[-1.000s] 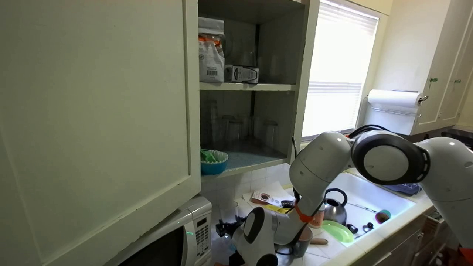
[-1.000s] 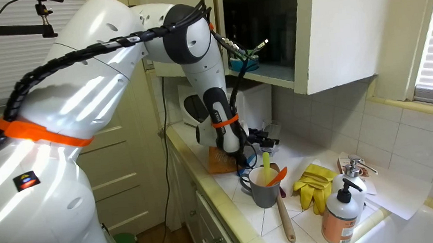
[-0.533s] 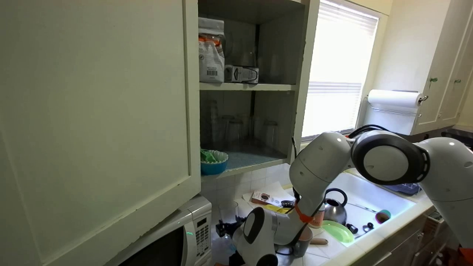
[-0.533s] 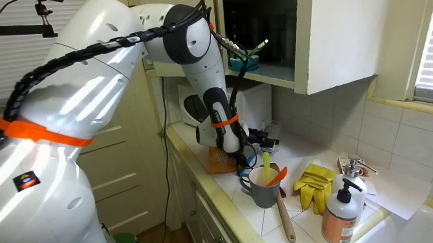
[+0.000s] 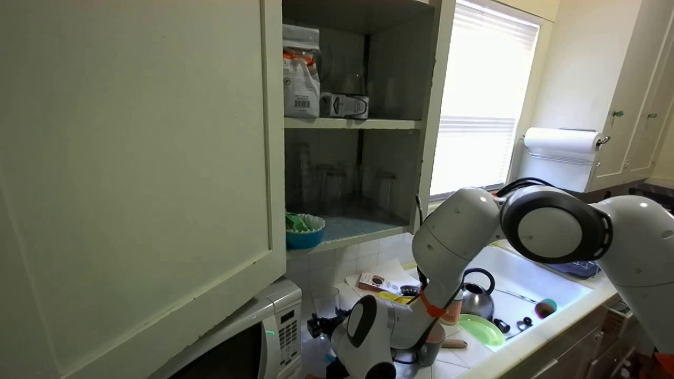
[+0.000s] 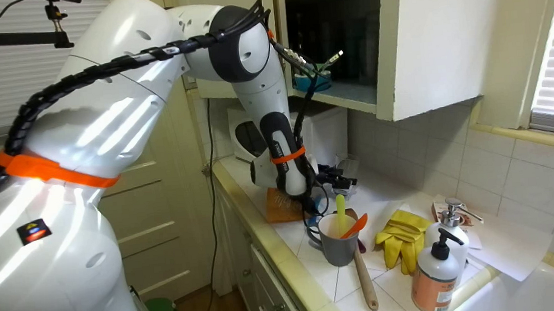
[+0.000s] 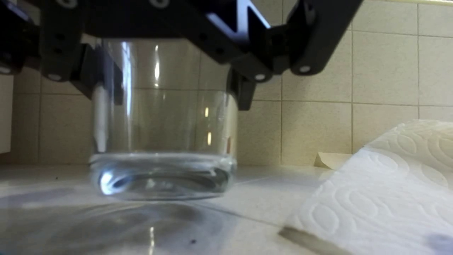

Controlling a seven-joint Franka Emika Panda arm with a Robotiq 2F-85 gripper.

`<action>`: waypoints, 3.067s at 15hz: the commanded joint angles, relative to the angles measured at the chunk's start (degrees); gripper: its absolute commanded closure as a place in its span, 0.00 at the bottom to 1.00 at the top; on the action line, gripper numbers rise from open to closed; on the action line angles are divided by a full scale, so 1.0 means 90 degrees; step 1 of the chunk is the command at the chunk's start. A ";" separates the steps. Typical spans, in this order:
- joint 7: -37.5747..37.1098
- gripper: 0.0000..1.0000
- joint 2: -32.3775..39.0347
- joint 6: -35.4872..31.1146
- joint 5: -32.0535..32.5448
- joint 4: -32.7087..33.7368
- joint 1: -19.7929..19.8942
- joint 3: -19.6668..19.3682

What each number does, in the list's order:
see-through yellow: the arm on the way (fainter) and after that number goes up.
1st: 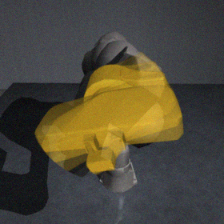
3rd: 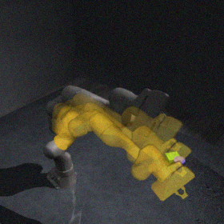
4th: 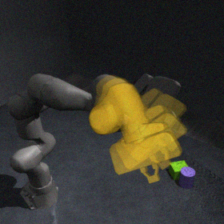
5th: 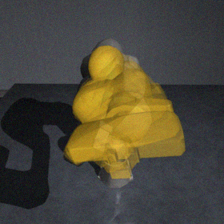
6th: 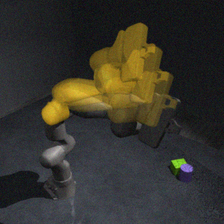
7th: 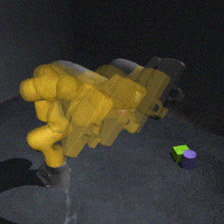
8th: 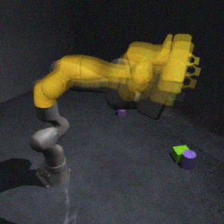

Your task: Remove one cup from the cabinet

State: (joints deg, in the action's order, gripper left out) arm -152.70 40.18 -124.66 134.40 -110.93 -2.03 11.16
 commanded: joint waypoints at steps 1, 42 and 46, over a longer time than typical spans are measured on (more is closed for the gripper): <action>-0.0068 0.39 0.0216 -0.0069 0.0130 0.0133 -0.0004 0.0016; 0.5341 0.00 -0.3196 -0.3887 -0.5138 -0.2338 0.0415 0.0029; 0.7198 0.00 -0.3871 -0.5067 -0.6468 -0.3507 0.0481 -0.0337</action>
State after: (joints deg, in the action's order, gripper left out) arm -99.22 11.52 -164.49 84.80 -132.70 1.86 10.11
